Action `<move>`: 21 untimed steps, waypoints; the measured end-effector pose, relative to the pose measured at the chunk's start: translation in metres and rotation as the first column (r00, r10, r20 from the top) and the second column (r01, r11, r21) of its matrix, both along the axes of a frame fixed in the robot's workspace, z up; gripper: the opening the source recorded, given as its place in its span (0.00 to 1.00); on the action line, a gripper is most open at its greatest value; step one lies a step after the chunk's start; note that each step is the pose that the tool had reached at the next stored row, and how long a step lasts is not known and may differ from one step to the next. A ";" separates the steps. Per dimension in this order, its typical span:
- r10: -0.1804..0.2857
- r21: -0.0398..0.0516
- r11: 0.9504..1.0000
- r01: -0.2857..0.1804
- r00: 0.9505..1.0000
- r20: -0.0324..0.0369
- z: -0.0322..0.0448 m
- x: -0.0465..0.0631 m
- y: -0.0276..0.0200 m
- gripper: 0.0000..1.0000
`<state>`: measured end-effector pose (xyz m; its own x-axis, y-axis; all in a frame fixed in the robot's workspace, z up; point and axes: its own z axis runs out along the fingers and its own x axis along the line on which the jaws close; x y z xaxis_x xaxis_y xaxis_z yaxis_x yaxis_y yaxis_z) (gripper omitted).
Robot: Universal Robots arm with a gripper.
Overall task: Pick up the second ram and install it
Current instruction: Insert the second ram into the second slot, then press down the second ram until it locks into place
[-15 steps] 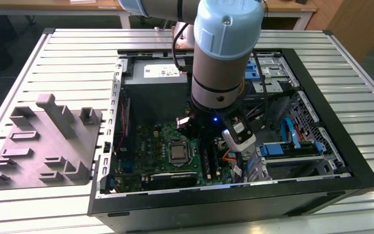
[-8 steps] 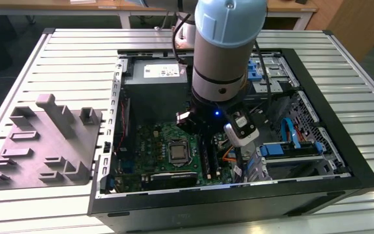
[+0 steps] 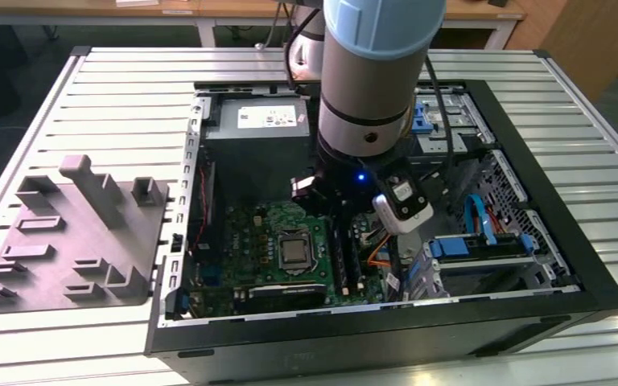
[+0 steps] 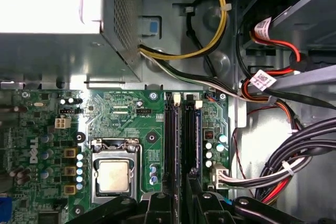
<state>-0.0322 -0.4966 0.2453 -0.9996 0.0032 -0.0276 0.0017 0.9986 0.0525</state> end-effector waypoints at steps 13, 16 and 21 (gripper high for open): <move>0.000 0.000 1.000 0.000 1.000 0.000 0.0008 0.000 0.0000 0.25; 0.000 0.000 1.000 0.000 1.000 0.000 0.0008 0.000 0.0000 0.24; 0.000 0.000 1.000 0.000 1.000 0.000 0.0008 0.000 0.0000 0.10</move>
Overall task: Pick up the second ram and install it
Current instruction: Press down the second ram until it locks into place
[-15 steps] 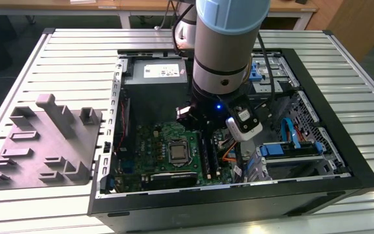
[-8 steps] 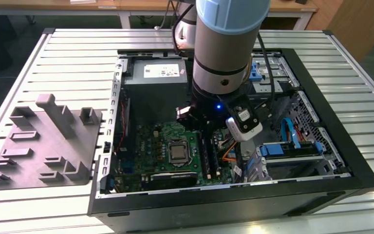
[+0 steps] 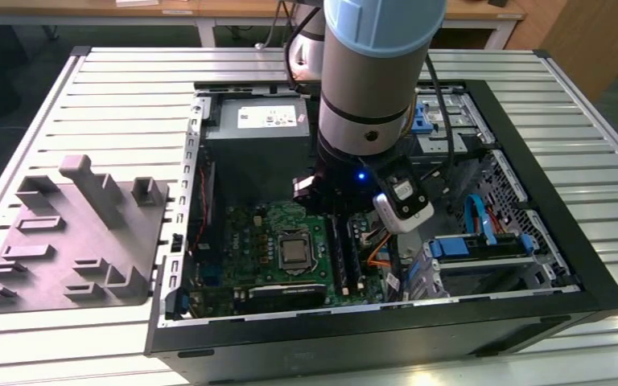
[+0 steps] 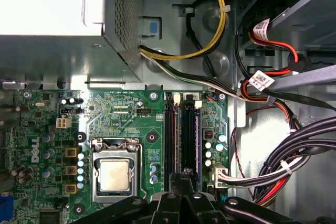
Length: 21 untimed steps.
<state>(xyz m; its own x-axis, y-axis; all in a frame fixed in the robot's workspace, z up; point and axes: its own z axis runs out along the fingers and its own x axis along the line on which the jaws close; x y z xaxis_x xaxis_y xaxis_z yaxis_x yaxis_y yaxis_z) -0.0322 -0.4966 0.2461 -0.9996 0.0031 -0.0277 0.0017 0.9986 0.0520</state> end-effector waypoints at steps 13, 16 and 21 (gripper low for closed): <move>0.000 0.000 1.000 0.000 1.000 0.000 -0.0001 0.000 0.0136 0.10; 0.000 0.000 1.000 0.000 1.000 0.000 -0.0002 0.000 0.0199 0.10; 0.000 0.000 1.000 0.000 1.000 0.000 -0.0006 0.000 0.0282 0.10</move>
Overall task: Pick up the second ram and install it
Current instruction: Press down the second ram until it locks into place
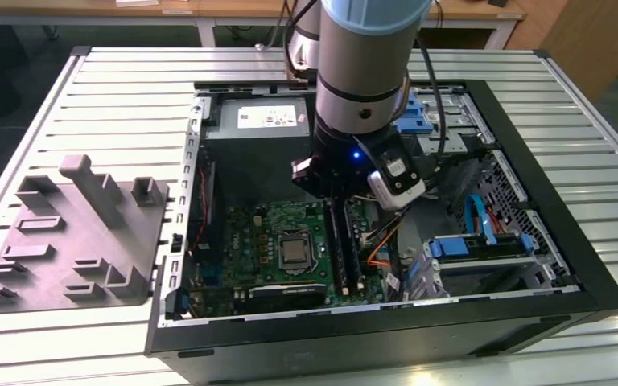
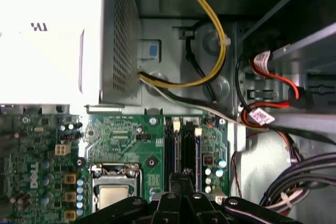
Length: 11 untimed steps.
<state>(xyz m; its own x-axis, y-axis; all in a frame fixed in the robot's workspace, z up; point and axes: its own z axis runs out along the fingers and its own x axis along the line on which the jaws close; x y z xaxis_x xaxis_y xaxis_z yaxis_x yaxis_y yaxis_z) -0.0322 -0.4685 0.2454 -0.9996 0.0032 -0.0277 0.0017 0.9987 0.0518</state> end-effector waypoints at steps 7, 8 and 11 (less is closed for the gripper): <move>0.000 0.000 1.000 0.000 1.000 0.000 -0.0026 0.000 0.0025 0.10; 0.000 0.000 1.000 0.000 1.000 0.000 -0.0026 0.000 0.0026 0.10; 0.000 0.000 1.000 0.000 1.000 0.000 -0.0032 0.000 0.0048 0.10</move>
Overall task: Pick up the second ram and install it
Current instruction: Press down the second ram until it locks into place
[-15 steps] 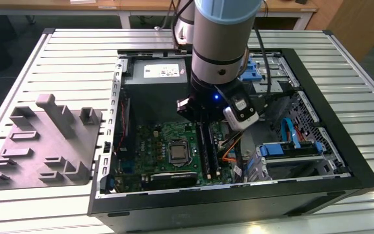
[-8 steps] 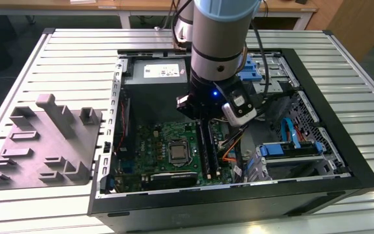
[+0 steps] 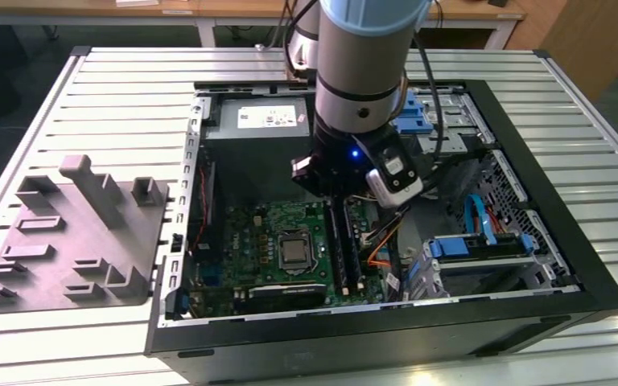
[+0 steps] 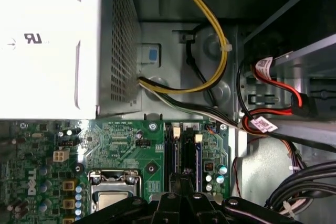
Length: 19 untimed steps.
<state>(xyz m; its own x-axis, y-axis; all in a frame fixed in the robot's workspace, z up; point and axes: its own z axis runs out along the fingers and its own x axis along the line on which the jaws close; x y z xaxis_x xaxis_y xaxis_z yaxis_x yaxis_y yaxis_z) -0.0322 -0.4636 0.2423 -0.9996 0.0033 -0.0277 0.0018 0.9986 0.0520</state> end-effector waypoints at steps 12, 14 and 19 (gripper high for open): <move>0.000 -0.002 1.000 0.000 1.000 0.000 -0.0101 0.000 0.0112 0.10; 0.000 -0.001 1.000 0.000 1.000 0.000 -0.0123 0.000 0.0137 0.10; 0.000 -0.002 1.000 0.000 1.000 0.000 -0.0157 0.000 0.0152 0.10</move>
